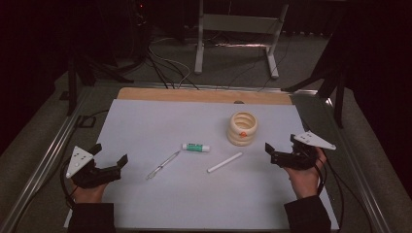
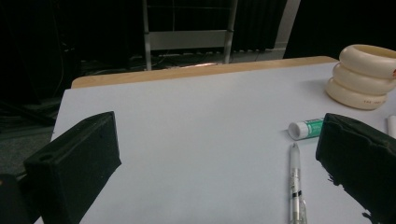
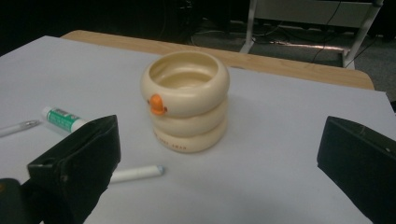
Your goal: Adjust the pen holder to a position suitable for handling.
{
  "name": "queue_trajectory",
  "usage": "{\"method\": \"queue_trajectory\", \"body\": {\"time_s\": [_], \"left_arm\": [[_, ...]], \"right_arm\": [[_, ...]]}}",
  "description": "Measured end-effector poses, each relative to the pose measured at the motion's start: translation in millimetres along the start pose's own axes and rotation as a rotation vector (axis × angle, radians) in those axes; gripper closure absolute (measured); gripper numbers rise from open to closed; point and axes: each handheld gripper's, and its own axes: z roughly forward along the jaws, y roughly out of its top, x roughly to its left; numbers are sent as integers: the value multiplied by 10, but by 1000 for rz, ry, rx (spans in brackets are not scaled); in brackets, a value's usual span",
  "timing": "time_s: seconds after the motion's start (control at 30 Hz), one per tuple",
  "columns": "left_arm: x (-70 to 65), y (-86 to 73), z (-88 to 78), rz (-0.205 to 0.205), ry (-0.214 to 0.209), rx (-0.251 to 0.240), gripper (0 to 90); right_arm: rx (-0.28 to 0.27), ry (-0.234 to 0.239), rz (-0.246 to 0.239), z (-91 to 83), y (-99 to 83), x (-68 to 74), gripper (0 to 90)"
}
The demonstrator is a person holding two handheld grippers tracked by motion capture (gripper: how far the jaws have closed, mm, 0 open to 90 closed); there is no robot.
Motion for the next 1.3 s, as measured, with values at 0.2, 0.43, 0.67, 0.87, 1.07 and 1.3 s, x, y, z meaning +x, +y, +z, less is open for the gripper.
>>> {"method": "queue_trajectory", "body": {"time_s": [0.2, 0.43, 0.67, 0.87, 1.07, 1.3], "left_arm": [[13, -13, -2, -8, 5, -3, 1], [21, -17, -5, -7, 11, -3, 1], [26, -22, -2, -8, 13, -1, 1], [27, -23, -5, -9, 13, -3, 1], [31, -24, -8, -8, 14, -5, 1], [42, -33, -7, -15, 15, -9, 1]], "right_arm": [[28, -5, 4, 127, 161, -12, 2], [52, -4, 15, 286, 361, 2, 2], [62, -6, 18, 468, 543, 8, 2], [76, -5, 24, 615, 710, 36, 1], [101, -9, 33, 821, 768, 24, 2], [170, -20, 48, 1064, 690, 1, 62]]}}
